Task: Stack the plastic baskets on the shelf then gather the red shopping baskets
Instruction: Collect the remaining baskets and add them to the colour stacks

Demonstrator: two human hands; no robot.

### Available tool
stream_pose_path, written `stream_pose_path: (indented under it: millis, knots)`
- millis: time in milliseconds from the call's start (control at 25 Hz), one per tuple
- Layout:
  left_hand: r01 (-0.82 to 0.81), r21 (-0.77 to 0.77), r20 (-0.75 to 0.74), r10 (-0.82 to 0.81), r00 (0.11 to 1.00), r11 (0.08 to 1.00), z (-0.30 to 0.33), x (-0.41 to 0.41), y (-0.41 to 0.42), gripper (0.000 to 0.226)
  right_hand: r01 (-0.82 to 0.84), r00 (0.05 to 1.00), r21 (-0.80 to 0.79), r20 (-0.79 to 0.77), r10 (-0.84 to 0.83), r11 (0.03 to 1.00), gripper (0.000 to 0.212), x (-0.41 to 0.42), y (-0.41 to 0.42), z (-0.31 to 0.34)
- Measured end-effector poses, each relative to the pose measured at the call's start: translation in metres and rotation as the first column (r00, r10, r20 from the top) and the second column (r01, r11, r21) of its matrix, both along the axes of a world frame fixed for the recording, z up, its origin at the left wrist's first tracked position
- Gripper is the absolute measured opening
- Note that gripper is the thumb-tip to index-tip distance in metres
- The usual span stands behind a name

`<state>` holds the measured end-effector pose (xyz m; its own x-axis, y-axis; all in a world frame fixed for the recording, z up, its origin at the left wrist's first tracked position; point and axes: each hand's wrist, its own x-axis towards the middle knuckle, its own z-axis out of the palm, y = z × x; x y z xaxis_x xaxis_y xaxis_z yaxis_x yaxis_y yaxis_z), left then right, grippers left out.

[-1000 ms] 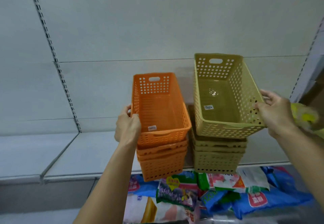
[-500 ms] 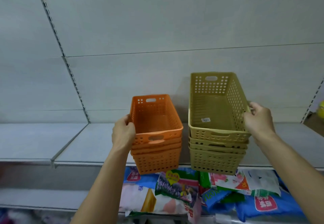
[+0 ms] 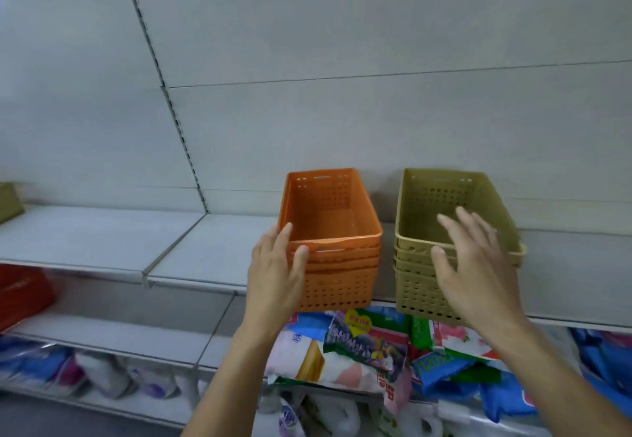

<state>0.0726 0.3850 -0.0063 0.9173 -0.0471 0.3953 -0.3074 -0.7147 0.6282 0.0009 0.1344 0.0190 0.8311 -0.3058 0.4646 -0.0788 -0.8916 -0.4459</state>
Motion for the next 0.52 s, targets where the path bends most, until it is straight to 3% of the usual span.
stream_pose_path:
  millis: [120,280,520]
  knots:
    - [0.066,0.002,0.093,-0.065,0.994,0.998,-0.014,-0.020,0.022,0.052,-0.205,0.973,0.006,0.107,0.203,0.979,0.042,-0.008,0.052,-0.020]
    - [0.080,-0.005,0.103,-0.079,0.992,0.997,-0.035,-0.044,0.080,0.052,-0.392,0.914,0.023,0.129,0.386,0.920,0.041,-0.011,0.137,-0.049]
    - [0.009,0.036,-0.018,-0.009,1.000,0.999,-0.066,-0.048,0.255,0.054,-0.491,0.871,0.145,0.040,0.491,0.859,0.041,0.020,0.311,-0.087]
